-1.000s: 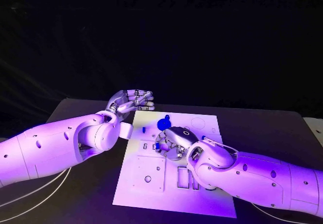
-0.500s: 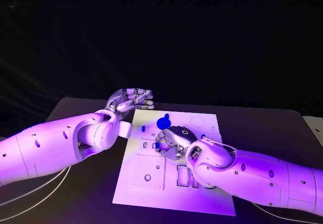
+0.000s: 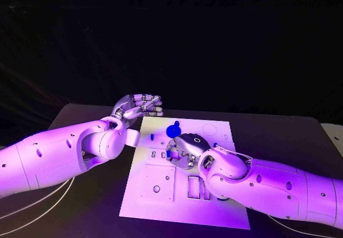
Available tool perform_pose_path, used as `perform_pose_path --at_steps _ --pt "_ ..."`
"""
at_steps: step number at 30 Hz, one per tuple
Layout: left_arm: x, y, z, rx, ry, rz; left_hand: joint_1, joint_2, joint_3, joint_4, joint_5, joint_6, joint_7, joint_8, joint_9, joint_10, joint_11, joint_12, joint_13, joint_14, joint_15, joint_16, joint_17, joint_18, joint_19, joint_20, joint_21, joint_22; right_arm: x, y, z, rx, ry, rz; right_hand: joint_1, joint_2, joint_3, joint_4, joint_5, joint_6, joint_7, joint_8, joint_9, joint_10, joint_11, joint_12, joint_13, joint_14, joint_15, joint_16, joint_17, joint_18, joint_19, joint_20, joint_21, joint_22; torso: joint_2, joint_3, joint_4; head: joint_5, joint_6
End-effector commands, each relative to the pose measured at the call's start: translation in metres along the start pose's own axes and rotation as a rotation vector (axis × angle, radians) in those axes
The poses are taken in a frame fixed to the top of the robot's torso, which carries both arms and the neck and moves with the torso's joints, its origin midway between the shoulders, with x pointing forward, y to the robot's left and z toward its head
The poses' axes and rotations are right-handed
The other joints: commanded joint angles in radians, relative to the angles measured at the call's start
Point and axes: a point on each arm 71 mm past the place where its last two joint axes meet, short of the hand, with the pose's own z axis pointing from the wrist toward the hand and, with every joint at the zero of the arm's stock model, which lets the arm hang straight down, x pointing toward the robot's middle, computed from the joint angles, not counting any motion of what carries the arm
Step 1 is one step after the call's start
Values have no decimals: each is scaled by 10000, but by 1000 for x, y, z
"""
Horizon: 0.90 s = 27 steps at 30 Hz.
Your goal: Assemble the parts on the task board
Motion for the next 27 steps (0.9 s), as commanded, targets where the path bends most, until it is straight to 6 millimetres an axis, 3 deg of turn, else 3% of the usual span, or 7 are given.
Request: perform_pose_path --at_steps 1,17,27 --pt "2 -1 0 75 111 -84 -63 -24 51 -9 7 -83 112 -50 12 54 28 -48 10 -14 43 -65 12 146 55 3 -34 -16 7 -5 -3 309 432 -285 -109 -47 -19 25 10 -45 66 -12 13 616 27 -78 2109 959 2 -4 2136 -172 960 -53 -40 2486 2 4 -7 9 -14" --pt "2 -1 0 62 117 -87 -63 -24 51 -9 7 -83 112 -50 12 54 28 -48 10 -14 43 -65 12 146 55 3 -34 -16 8 -4 -2 254 562 -216 -290 -191 -71 90 -42 -189 131 -79 10 564 85 -142 2054 955 48 -11 2116 -163 939 -17 -74 2457 6 6 -17 -20 -32" --pt "2 -1 0 54 116 -86 -68 -28 74 -18 7 -90 117 -57 17 63 30 -85 11 -14 43 -77 43 146 61 3 -41 -27 9 -5 -1 281 627 -216 -460 -353 -141 173 -104 -512 260 -256 -36 429 197 -305 1910 948 141 -19 2087 -146 902 59 -134 2407 2 3 -8 -34 -40"
